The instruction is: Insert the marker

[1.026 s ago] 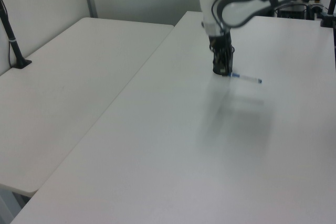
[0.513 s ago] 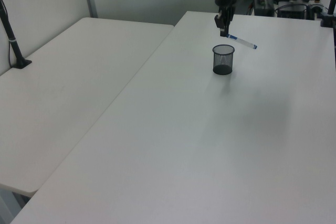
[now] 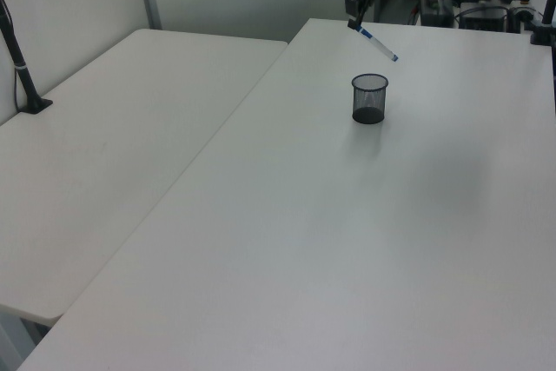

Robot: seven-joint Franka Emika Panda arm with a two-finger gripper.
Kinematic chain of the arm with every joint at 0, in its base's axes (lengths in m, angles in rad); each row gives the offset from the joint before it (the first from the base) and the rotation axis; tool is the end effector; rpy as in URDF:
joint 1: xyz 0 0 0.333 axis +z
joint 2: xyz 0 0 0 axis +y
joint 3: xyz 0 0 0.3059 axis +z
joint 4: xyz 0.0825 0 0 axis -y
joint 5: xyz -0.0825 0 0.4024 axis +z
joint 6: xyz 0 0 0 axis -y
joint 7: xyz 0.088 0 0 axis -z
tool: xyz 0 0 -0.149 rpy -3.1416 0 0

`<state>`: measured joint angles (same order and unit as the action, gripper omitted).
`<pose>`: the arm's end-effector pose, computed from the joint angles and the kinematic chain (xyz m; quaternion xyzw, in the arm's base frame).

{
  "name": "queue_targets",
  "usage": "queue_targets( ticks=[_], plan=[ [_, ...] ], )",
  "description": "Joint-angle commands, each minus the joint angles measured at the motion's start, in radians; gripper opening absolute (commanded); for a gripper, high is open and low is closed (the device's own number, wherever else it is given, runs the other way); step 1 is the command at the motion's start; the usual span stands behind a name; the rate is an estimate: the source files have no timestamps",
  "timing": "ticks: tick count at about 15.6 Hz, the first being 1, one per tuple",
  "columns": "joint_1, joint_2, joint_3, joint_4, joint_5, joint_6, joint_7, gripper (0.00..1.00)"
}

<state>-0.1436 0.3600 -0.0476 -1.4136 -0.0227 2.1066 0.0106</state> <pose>0.7148 -0.1356 0.4782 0.9816 -0.0924 0.1635 0.0335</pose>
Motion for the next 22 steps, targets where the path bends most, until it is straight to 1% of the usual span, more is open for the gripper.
queue_targets(
  ticks=[1,4,6,10,14,16,17,18,19,20,21,22],
  plan=[
    [0.009,-0.001,-0.014,-0.031,-0.034,0.107,0.026,0.00],
    [0.010,0.036,-0.012,-0.048,-0.092,0.173,0.086,0.00],
    [0.012,0.037,-0.012,-0.076,-0.118,0.188,0.094,0.00],
    [0.025,0.043,-0.012,-0.113,-0.129,0.208,0.095,0.00],
    [0.061,0.059,-0.012,-0.145,-0.149,0.211,0.098,0.00],
    [0.072,0.059,-0.012,-0.156,-0.155,0.210,0.127,0.04],
    [0.072,0.059,-0.012,-0.159,-0.160,0.207,0.132,0.11],
    [0.072,0.059,-0.012,-0.165,-0.160,0.205,0.132,0.30],
    [0.072,0.057,-0.012,-0.166,-0.160,0.202,0.132,0.44],
    [0.072,0.056,-0.011,-0.166,-0.158,0.198,0.134,0.62],
    [0.072,0.051,-0.011,-0.166,-0.155,0.194,0.134,0.76],
    [0.070,0.047,-0.011,-0.166,-0.148,0.193,0.134,0.86]
  ],
)
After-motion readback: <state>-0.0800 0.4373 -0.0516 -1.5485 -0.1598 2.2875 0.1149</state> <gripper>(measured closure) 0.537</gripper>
